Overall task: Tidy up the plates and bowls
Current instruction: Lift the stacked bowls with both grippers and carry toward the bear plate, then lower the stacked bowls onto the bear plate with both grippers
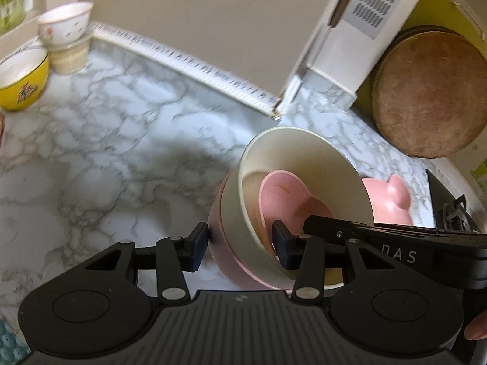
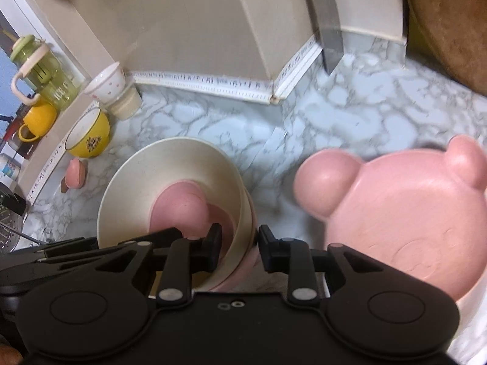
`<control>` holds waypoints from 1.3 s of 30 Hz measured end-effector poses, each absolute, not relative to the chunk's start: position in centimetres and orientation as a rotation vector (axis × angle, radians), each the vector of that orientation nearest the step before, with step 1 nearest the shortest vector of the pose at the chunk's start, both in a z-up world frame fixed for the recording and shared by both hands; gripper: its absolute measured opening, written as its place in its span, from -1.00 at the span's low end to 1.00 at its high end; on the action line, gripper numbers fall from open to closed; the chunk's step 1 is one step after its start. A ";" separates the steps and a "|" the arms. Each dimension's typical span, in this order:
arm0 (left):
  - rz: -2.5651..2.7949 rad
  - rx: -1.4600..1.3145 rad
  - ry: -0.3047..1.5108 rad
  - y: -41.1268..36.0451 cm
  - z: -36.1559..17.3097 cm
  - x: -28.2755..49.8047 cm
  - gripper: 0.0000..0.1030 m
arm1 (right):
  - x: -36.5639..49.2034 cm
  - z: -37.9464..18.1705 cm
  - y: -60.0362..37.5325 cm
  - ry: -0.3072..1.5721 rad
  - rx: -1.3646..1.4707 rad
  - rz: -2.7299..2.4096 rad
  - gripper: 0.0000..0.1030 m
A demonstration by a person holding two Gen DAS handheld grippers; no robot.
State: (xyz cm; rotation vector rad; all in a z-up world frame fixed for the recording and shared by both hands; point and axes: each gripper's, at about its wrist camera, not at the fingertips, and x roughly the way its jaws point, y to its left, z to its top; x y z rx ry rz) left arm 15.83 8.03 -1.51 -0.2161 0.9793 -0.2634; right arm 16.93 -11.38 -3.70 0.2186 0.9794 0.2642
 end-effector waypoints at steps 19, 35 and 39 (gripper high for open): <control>-0.437 -0.110 0.947 -4.7 0.7 17.2 -0.15 | 15.5 -0.7 -23.3 0.896 0.247 0.135 -0.47; -0.468 -0.097 1.025 -10.2 -2.3 18.2 -0.16 | 15.4 -3.0 -28.8 0.965 0.275 0.069 -0.50; -0.461 -0.109 1.049 -10.4 -3.0 18.4 -0.16 | 15.7 -3.7 -29.1 0.988 0.280 0.062 -0.51</control>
